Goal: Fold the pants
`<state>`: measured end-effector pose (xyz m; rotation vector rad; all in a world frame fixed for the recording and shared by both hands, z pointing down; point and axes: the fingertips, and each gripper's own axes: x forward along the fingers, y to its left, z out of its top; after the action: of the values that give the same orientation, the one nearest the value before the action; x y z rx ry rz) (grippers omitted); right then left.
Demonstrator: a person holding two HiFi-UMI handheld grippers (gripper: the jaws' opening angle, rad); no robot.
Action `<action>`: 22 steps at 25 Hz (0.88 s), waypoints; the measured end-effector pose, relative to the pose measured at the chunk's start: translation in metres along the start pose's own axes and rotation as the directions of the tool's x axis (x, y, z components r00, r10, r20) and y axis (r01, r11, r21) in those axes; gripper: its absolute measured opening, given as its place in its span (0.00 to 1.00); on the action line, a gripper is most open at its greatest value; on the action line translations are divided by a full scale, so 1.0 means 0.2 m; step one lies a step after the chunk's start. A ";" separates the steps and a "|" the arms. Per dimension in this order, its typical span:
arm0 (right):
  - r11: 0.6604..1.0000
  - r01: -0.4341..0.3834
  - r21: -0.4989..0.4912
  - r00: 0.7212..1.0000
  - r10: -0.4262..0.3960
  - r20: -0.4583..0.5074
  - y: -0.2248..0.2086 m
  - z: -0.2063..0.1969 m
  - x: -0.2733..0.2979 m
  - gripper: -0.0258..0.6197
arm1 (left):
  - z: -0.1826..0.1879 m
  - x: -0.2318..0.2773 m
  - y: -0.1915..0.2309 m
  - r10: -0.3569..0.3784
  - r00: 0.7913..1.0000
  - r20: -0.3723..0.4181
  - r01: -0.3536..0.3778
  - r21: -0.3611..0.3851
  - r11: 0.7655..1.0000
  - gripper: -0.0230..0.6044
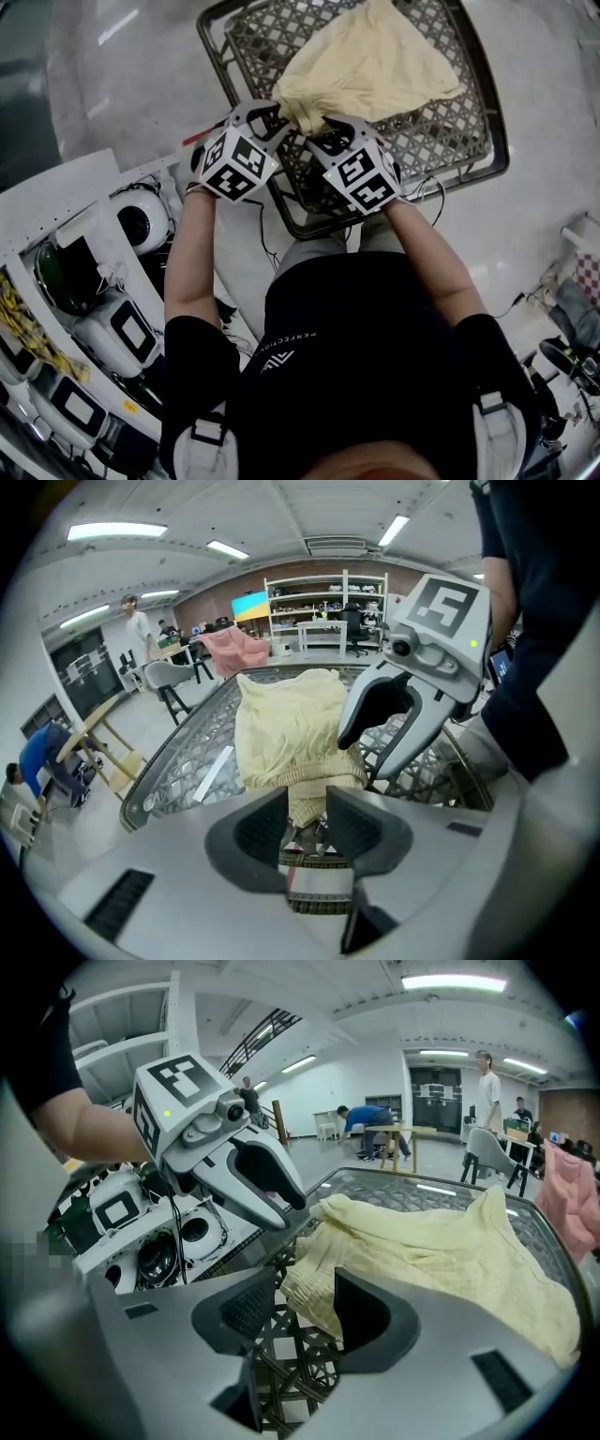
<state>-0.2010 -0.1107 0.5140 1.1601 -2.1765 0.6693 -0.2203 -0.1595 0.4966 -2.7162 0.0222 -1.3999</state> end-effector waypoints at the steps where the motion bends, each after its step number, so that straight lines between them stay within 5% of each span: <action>1: 1.000 0.003 -0.009 1.000 -0.003 -0.007 0.00 -0.01 0.01 0.32 | 0.01 0.00 -0.01 -0.017 1.000 0.008 0.017 0.012 1.000 0.25; 12: 0.999 0.025 -0.024 0.999 -0.026 -0.042 -0.02 -0.06 0.09 0.36 | 0.04 0.08 0.06 -0.017 1.000 0.010 0.016 0.082 0.997 0.26; 22: 0.999 0.008 -0.048 0.995 -0.013 -0.103 0.00 -0.12 0.16 0.40 | -0.06 0.16 0.10 -0.103 0.993 -0.063 0.112 0.150 0.982 0.39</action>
<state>-0.2099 -0.1132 0.5525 1.0880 -2.0876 0.6554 -0.2099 -0.1816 0.5278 -2.5880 -0.2226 -1.4394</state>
